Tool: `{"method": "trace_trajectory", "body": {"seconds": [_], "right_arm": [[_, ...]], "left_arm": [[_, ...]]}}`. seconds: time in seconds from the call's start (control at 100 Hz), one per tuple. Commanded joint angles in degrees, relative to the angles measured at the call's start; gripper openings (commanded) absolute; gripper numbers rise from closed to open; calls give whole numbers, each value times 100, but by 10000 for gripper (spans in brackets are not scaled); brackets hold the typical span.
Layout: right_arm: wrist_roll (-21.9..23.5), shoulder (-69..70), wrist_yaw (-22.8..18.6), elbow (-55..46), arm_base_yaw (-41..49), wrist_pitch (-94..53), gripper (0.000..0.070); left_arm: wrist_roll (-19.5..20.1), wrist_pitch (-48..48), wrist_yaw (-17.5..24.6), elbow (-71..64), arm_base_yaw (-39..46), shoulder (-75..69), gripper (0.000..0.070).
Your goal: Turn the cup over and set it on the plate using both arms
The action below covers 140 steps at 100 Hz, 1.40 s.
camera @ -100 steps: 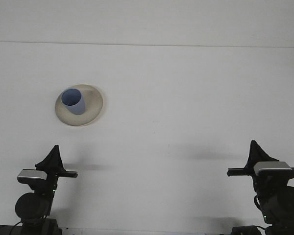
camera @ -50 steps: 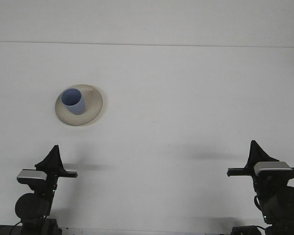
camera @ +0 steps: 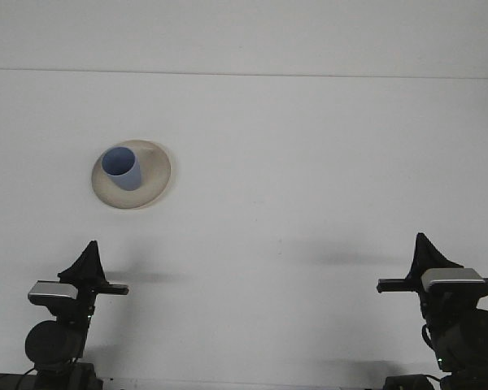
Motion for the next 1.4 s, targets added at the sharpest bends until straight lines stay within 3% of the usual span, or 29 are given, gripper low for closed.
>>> {"method": "trace_trajectory", "body": {"seconds": [0.0, 0.31, 0.89, 1.39], "right_arm": [[-26, 22, 17, 13, 2, 59, 1], [-26, -417, 15, -302, -98, 321, 1], [9, -2039, 20, -2723, -417, 2055, 1], [17, -2037, 17, -3545, -409, 3191, 1]], "left_arm": [[15, 66, 15, -109, 11, -7, 10], [15, 66, 15, -109, 11, -7, 11], [15, 66, 15, -109, 11, -7, 11], [13, 66, 15, -109, 11, -7, 11]]}}
